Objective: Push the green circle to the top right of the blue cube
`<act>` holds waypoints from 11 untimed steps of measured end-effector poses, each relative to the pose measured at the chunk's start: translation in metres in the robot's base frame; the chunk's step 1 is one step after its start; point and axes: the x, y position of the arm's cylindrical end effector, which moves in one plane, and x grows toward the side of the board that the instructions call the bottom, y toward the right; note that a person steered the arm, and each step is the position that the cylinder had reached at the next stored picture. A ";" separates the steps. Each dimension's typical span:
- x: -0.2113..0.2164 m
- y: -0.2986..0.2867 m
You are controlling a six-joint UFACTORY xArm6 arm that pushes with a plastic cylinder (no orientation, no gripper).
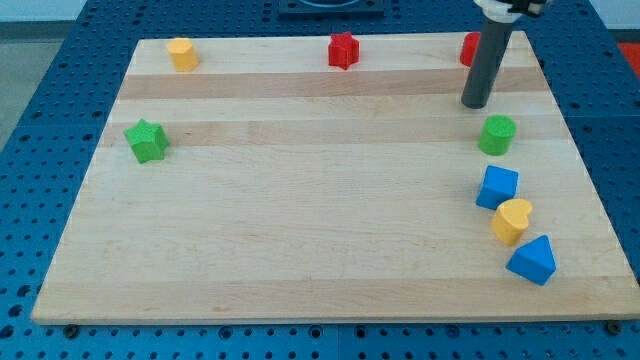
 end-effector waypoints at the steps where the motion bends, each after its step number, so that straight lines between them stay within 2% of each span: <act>1: 0.017 0.000; 4: 0.040 0.000; 11: 0.047 0.046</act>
